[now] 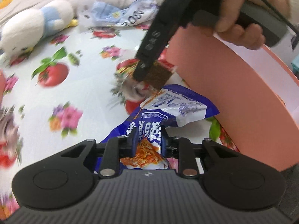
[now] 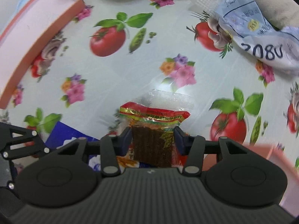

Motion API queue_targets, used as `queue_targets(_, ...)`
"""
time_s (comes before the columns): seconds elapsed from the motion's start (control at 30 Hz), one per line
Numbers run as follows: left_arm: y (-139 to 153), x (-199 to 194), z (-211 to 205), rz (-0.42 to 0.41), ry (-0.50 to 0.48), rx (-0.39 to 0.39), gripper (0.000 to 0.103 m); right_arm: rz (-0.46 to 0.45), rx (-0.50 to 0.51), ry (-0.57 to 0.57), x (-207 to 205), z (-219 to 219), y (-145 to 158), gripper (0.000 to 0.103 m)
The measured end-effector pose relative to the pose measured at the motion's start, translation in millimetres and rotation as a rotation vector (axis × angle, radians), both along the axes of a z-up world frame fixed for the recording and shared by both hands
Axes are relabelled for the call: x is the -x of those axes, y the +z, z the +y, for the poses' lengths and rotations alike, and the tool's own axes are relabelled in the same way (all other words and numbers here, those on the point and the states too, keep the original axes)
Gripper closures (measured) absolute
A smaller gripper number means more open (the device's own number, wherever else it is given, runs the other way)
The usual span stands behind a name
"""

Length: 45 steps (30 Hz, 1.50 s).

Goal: Organize snacks
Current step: 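Grasp blue snack bag with left tool while right tool grasps red-topped jerky strip packet, then carry the blue bag and jerky strip packet over the deep pink box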

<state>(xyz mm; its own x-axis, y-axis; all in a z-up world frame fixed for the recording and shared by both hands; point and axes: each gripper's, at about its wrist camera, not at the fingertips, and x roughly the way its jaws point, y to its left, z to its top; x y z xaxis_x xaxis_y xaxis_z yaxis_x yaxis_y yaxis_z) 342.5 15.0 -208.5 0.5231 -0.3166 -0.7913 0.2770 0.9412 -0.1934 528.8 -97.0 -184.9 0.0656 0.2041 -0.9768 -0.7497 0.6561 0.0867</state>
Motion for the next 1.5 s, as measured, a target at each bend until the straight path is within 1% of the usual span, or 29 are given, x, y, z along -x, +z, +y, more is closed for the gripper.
queue_targets(0.07,4.4,14.4,3.4,0.016,0.039,0.005,0.078,-0.004,-0.027,-0.012,9.1,-4.7,11.8,0.052)
queue_targets(0.17,12.0,38.9,10.0,0.023,0.105,0.009,0.079,-0.034,-0.063,-0.032,27.3,-8.4,28.3,0.052)
queue_targets(0.4,31.0,92.5,35.7,0.038,0.310,0.047,0.081,-0.101,-0.160,-0.085,71.4,-20.7,63.9,0.052)
queue_targets(0.53,42.9,118.7,45.2,0.028,0.407,0.067,0.082,-0.156,-0.209,-0.121,102.8,-34.5,84.3,0.052)
queue_targets(0.63,54.4,136.5,46.6,0.012,0.448,0.078,0.082,-0.184,-0.253,-0.160,127.4,-48.0,95.8,0.052)
queue_targets(0.8,73.7,160.3,40.2,-0.018,0.494,0.089,0.083,-0.249,-0.313,-0.229,171.3,-72.7,111.5,0.052)
queue_targets(0.97,96.5,181.5,28.4,-0.043,0.514,0.102,0.083,-0.303,-0.368,-0.293,211.8,-96.4,124.6,0.052)
queue_targets(1.2,137.9,213.3,9.4,-0.109,0.528,0.145,0.083,-0.388,-0.420,-0.377,266.9,-130.1,141.6,0.052)
queue_targets(1.37,153.6,229.5,-4.2,-0.123,0.523,0.183,0.083,-0.446,-0.451,-0.425,300.6,-149.0,153.6,0.052)
queue_targets(1.5,166.9,245.1,-20.1,-0.144,0.507,0.192,0.083,-0.485,-0.470,-0.469,322.8,-163.0,161.5,0.052)
